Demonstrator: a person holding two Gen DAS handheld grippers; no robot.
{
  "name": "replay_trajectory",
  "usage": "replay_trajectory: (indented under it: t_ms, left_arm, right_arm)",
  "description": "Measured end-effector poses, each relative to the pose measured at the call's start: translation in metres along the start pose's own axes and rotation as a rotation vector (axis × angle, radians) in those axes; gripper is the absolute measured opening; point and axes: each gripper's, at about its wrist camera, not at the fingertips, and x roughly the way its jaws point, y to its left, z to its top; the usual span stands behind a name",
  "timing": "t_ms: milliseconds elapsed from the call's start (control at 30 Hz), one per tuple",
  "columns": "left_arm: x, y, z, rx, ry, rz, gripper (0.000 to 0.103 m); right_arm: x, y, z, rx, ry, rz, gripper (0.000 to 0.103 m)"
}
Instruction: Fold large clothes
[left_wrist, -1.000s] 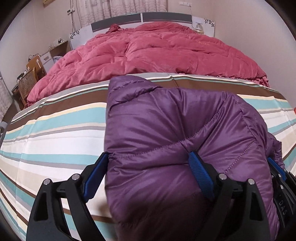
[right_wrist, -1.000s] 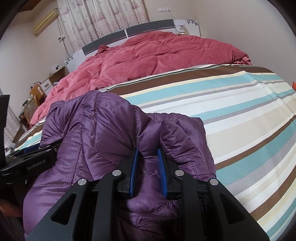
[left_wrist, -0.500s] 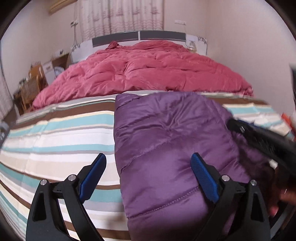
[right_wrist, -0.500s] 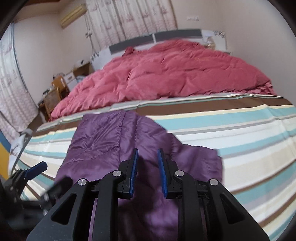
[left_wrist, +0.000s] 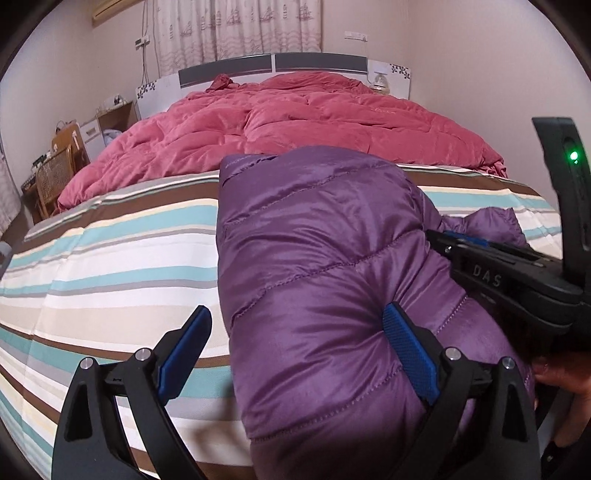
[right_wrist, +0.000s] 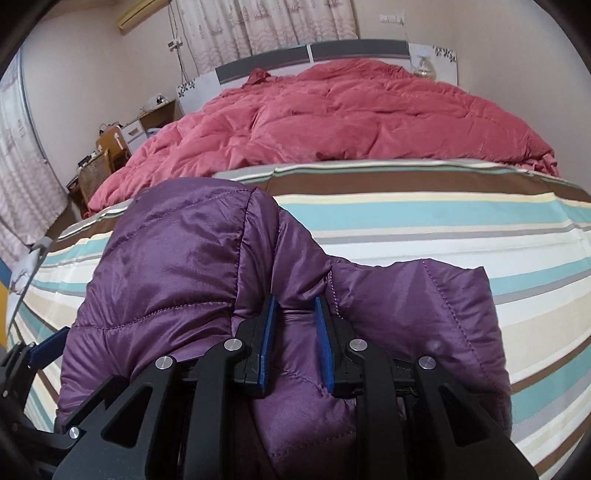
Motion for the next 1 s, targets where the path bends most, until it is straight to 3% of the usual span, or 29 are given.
replay_trajectory:
  t_ms: [267,433,600,733,1000]
  left_arm:
    - [-0.029,0.0,-0.016,0.018,-0.04,0.01,0.094]
    - [-0.022,0.003,-0.021,-0.008,-0.022,-0.014,0.094]
    - [-0.017,-0.002,-0.017,0.041,-0.018,0.005,0.097]
    - [-0.012,0.007,-0.01,-0.026,0.029,-0.024,0.099]
    - [-0.022,0.011,-0.01,-0.06,0.017,-0.032,0.101]
  right_arm:
    - [-0.062,-0.019,-0.024,0.095,-0.061,-0.047,0.021]
    - [-0.055,-0.022,-0.041,0.088,-0.04,-0.078,0.021]
    - [-0.048,-0.022,-0.051,0.072,-0.052,-0.108,0.021]
    - [-0.049,-0.021,-0.05,0.069,-0.046,-0.114,0.021]
    - [-0.077,-0.027,-0.052,0.144,-0.064,-0.066,0.021]
